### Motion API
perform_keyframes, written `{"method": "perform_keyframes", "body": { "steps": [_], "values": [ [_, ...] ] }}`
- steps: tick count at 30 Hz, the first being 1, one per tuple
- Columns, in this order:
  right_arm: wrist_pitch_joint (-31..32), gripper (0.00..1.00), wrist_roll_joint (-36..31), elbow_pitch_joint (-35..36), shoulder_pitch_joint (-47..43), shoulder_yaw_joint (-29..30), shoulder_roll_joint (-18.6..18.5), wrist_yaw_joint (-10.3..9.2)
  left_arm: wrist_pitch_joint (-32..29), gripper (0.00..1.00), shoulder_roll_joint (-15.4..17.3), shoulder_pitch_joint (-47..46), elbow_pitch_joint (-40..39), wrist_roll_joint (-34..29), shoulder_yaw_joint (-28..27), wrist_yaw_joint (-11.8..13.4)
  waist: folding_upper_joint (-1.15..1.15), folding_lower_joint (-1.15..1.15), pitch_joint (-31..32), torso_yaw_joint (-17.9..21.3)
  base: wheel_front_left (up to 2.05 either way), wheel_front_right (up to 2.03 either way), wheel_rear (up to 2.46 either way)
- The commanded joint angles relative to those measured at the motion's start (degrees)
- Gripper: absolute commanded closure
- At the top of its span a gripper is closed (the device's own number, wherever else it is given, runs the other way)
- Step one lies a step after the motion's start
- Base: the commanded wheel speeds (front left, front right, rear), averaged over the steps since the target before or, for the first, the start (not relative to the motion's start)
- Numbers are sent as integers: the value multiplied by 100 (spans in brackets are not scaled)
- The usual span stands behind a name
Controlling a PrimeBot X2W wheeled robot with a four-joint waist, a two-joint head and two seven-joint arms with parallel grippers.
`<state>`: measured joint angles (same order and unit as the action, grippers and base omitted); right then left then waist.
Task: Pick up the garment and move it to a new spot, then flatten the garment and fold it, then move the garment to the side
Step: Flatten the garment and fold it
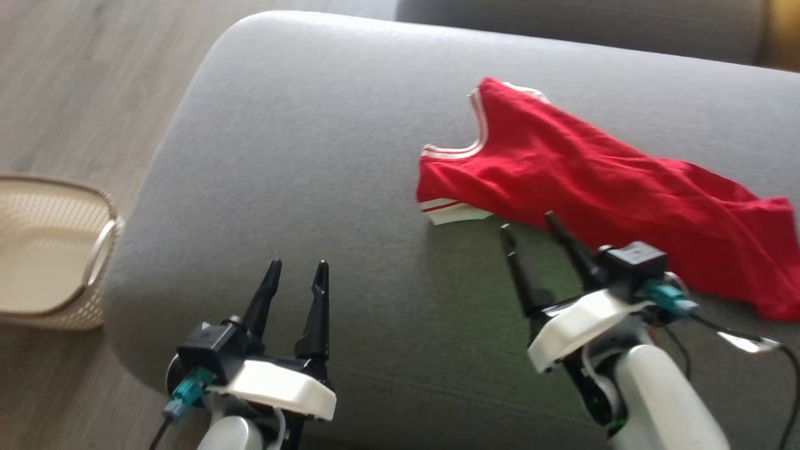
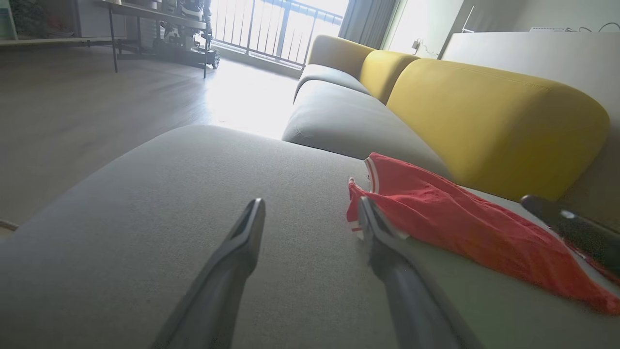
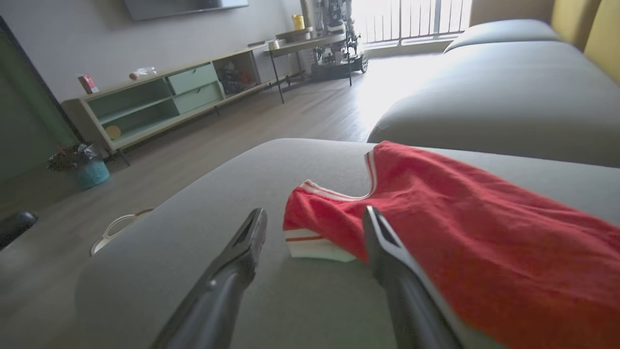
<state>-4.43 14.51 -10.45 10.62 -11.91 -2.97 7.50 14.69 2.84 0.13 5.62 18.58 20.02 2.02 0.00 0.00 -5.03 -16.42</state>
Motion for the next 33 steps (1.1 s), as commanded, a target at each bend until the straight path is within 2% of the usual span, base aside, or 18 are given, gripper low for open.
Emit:
{"method": "perform_keyframes", "body": {
  "steps": [1, 6, 10, 15, 33],
  "values": [
    [14, 0, 46, 33, 247, -271, 9, -1, 30, 0, 4, -277, -162, 27, -107, 35, 0, 0, -149, -238, 0, 0, 0],
    [64, 0, 155, -650, 560, -456, 9, -1, 30, 0, 4, -335, -158, 78, 17, 75, 0, 0, -338, -635, 0, 0, 0],
    [-53, 0, 144, -1445, 1019, -263, 9, -1, 30, 0, 4, -386, -163, 167, 140, 123, 0, 0, -517, -1046, 0, 0, 0],
    [-185, 0, -124, -2144, 1400, -55, 9, -1, 30, 0, 4, -385, -170, 237, 229, 181, 0, 0, -637, -1377, 0, 0, 0],
    [-211, 0, -1072, -4213, 2633, 404, 9, -1, 30, 0, 4, -347, -440, 377, 229, 434, 0, 0, -968, -1514, 0, 0, 0]
  ]
}}
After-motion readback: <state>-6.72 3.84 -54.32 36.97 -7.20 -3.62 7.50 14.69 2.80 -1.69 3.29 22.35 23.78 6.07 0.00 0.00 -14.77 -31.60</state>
